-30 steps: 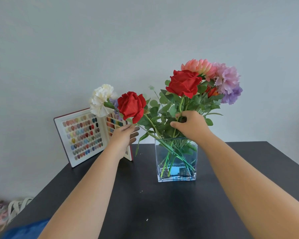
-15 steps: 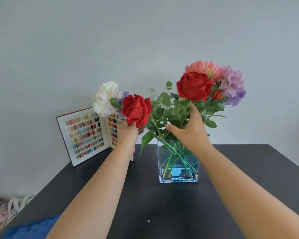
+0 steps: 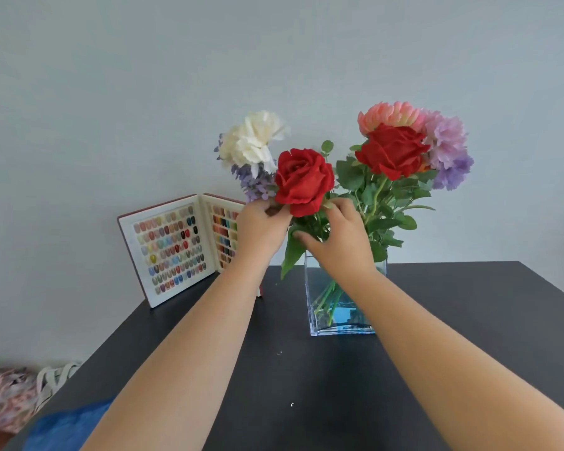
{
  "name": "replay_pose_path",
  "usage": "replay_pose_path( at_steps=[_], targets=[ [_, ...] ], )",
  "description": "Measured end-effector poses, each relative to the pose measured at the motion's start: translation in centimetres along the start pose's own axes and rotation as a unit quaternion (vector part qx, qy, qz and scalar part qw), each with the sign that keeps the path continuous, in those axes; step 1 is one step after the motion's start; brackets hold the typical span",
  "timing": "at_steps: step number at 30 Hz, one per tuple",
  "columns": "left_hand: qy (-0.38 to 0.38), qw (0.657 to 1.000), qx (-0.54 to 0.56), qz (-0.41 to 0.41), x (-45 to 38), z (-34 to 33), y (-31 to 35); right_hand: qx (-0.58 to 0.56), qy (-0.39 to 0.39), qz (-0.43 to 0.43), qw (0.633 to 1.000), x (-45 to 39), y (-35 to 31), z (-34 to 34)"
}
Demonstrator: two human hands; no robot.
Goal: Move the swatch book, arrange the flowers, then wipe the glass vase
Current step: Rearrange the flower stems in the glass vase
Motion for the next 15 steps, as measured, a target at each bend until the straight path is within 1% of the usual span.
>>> replay_pose_path(
  at_steps=[3,6,8,15],
  targets=[
    [0.005,0.998,-0.049,-0.033,-0.5,-0.6,0.8,0.014,-0.002,-0.027,1.000,-1.4,0.5,0.3],
    [-0.031,0.996,-0.067,-0.054,-0.7,-0.7,1.1,0.019,-0.018,-0.043,0.999,-2.4,0.7,0.6],
    [-0.037,0.995,-0.071,-0.062,-0.9,-0.6,1.2,0.003,-0.024,-0.055,0.998,-3.0,0.6,0.8],
    [0.002,0.990,-0.117,-0.083,-3.6,1.7,3.1,-0.017,0.002,-0.102,0.995,-4.5,0.9,2.6]
  ],
)
Point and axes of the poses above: each hand's wrist, its own x-axis away from the middle knuckle, its own z-axis out of the back of the hand, y = z × x, the point moved 1 cm from there along -x, towards the middle knuckle, and after that the axes turned 6 degrees about z, right-handed, at the moved point
